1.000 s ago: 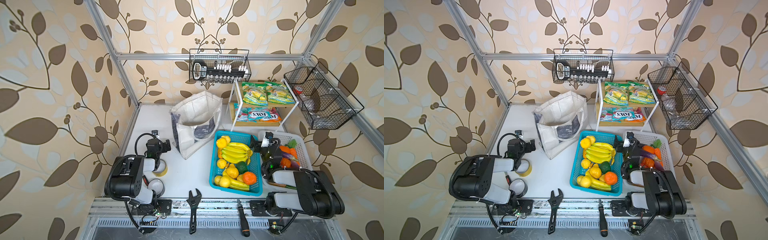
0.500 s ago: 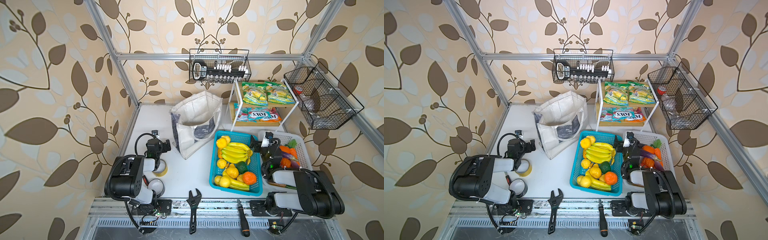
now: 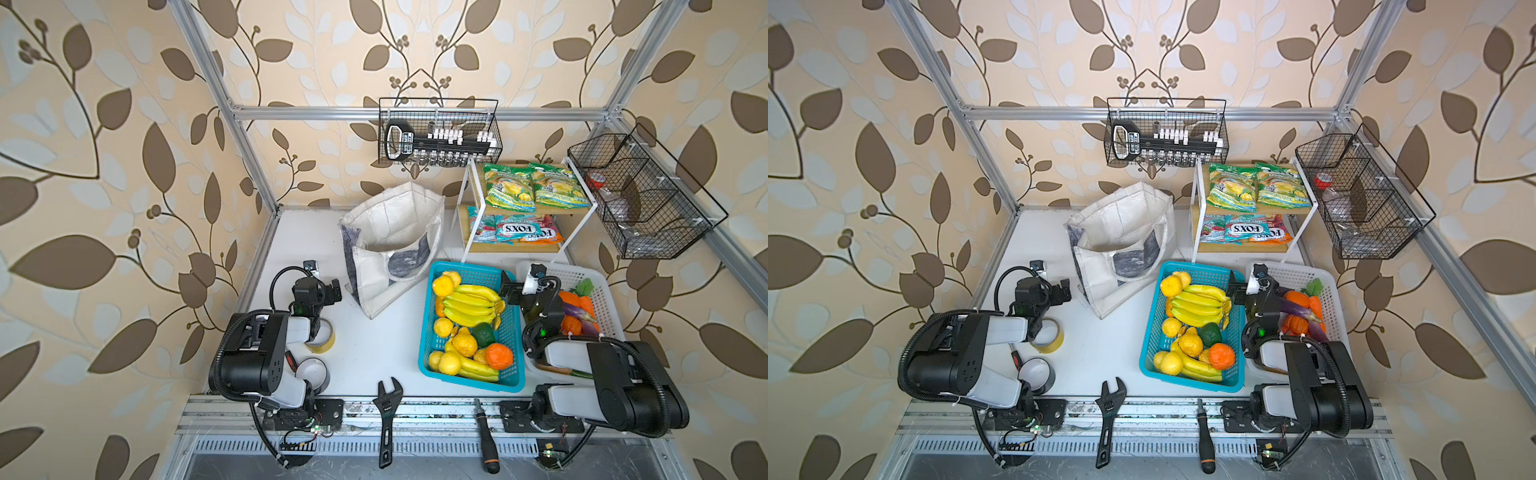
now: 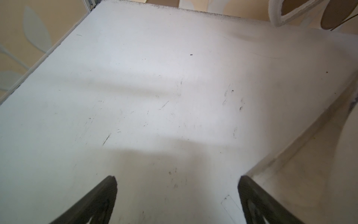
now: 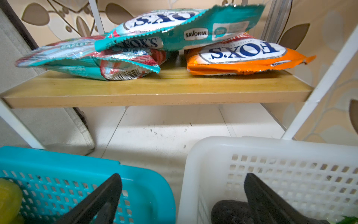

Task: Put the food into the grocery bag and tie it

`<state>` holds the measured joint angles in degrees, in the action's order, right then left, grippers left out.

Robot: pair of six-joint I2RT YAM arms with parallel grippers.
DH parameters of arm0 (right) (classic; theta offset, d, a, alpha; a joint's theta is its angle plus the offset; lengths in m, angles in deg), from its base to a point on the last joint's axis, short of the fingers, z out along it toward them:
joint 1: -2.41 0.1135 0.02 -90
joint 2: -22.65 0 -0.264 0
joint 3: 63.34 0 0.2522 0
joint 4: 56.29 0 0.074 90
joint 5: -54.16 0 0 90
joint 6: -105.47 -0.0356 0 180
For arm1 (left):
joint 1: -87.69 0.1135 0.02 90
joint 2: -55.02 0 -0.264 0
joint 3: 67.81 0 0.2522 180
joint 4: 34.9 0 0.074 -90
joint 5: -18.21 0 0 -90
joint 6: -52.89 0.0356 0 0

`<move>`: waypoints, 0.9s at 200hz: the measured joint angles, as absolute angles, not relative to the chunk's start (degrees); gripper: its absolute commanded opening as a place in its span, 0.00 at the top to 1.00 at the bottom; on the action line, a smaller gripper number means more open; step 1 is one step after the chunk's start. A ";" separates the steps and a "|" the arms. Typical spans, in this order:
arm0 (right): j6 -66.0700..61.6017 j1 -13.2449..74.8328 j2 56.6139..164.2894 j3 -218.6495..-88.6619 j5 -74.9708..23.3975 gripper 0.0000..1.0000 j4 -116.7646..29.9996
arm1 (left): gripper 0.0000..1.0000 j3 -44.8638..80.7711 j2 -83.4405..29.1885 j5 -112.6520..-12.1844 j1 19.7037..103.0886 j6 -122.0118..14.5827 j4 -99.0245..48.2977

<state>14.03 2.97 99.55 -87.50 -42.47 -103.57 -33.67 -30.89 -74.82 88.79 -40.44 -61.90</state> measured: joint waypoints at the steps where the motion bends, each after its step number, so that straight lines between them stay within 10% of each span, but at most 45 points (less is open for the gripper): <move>1: 14.03 2.97 99.55 -87.50 -42.47 0.00 -103.57 | 0.01 -33.64 -30.89 -74.82 88.79 -40.44 -61.90; 180: 14.06 2.95 98.31 -87.50 -42.43 0.00 -101.95 | 0.01 -34.56 -30.41 -75.41 88.77 -40.55 -63.84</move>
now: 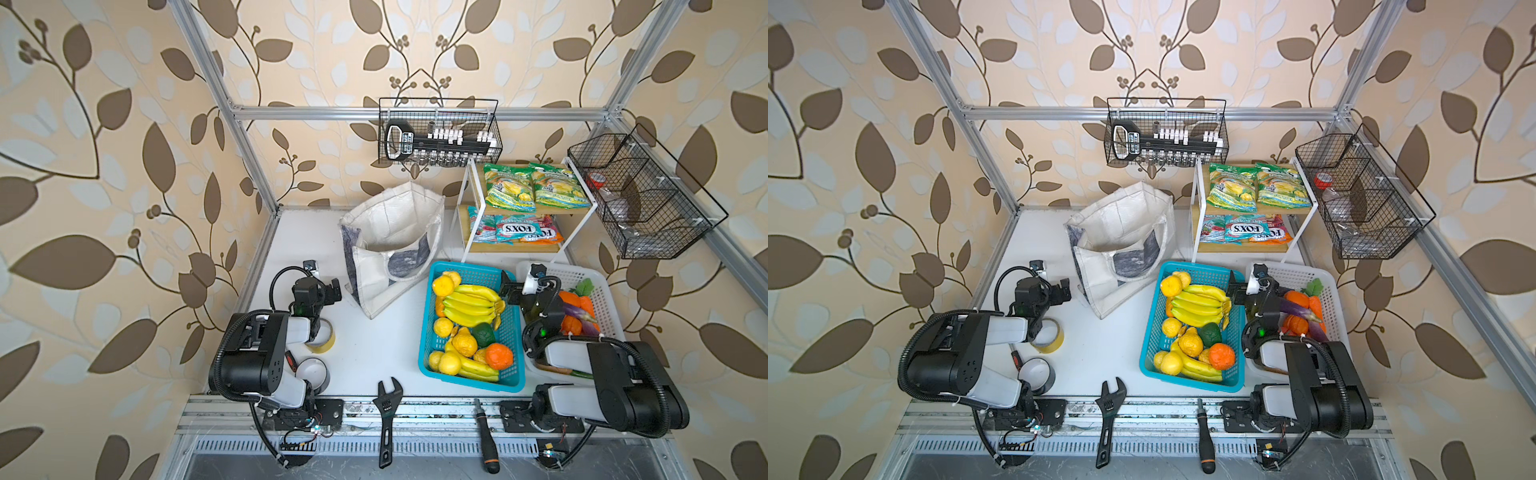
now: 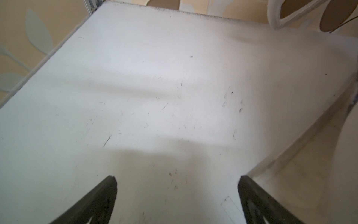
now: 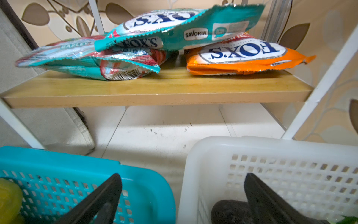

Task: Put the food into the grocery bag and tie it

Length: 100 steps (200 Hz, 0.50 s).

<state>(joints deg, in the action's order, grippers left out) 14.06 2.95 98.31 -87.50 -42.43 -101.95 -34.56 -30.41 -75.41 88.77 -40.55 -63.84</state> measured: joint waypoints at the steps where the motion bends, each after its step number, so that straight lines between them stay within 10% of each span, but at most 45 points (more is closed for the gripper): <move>1: 14.08 2.99 98.09 -87.50 -42.45 0.00 -101.69 | 0.01 -34.69 -30.28 -75.43 88.79 -40.59 -63.91; 100: -4.44 0.21 69.79 -96.68 -41.05 0.00 -69.36 | 0.01 -24.99 2.81 -78.90 88.83 -61.10 -36.85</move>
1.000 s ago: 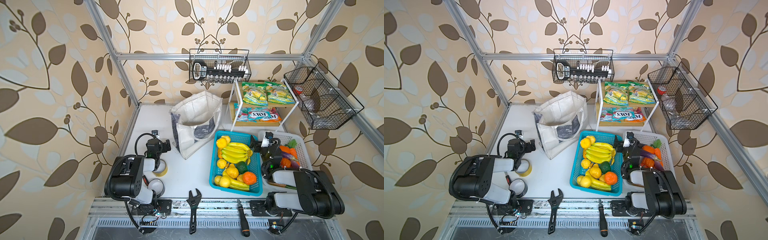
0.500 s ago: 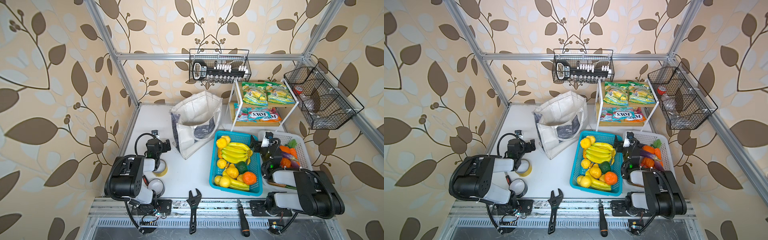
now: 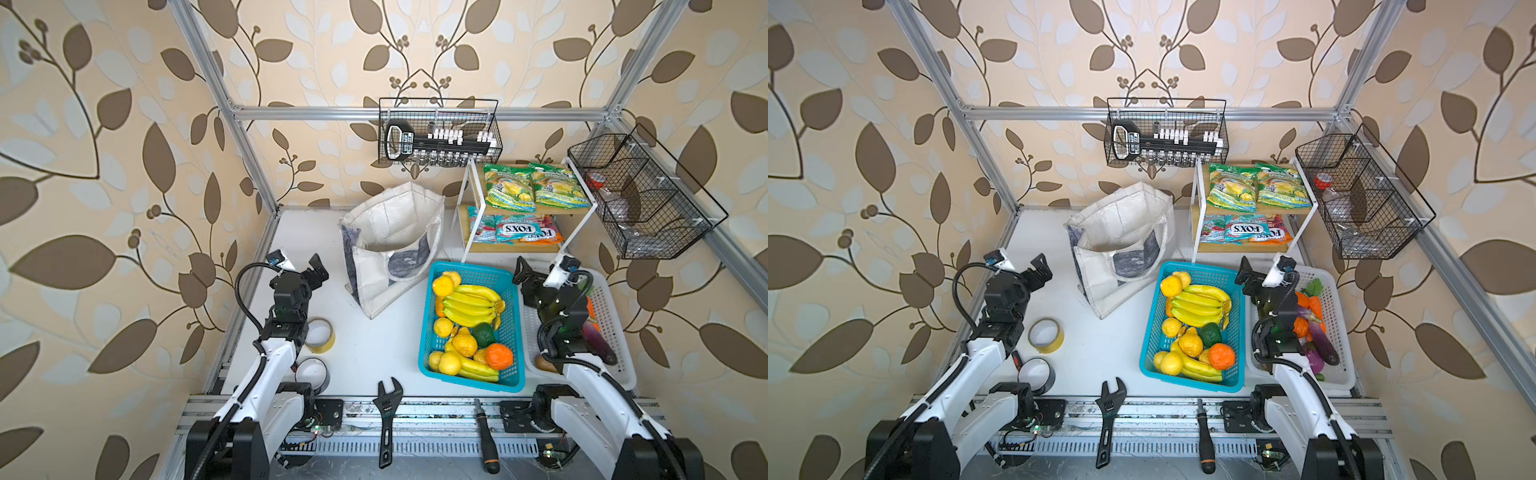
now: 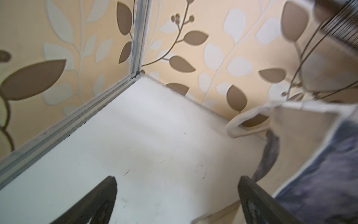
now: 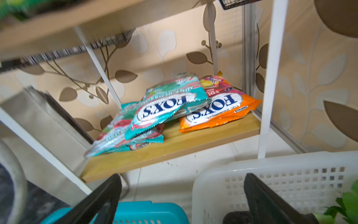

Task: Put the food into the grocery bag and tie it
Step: 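Grasp the tote bag rim with the left gripper while the right arm rises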

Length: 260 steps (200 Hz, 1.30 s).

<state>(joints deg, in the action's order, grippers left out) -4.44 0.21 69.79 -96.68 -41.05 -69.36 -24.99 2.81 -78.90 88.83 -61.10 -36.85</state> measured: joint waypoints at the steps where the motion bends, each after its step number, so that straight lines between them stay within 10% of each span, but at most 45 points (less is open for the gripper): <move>1: -4.83 0.13 69.68 -97.11 -40.66 0.00 -68.71 | 0.01 -24.64 2.77 -78.64 88.83 -61.29 -36.65; 68: -8.81 8.98 68.93 -114.77 -28.53 0.03 -50.85 | 0.01 16.52 -15.53 -58.66 84.75 -61.29 -5.00; 176: 0.00 31.05 73.00 -130.36 -33.86 0.07 -35.83 | 0.03 84.91 -65.64 -58.93 80.20 -43.15 38.36; 230: 0.55 31.27 73.50 -130.47 -33.64 0.07 -34.96 | 0.02 84.12 -74.50 -60.61 75.11 -35.90 45.01; 250: 0.53 31.27 74.13 -130.47 -33.03 0.08 -35.00 | 0.14 84.12 -75.50 -60.98 74.45 -34.82 45.31; 260: 0.50 31.27 74.59 -130.47 -32.79 0.08 -35.02 | 0.43 84.14 -75.74 -60.78 74.39 -34.93 45.68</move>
<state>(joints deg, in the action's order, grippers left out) 0.50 31.27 74.59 -130.47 -32.79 -35.02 84.14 -75.74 -60.78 74.39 -34.93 45.68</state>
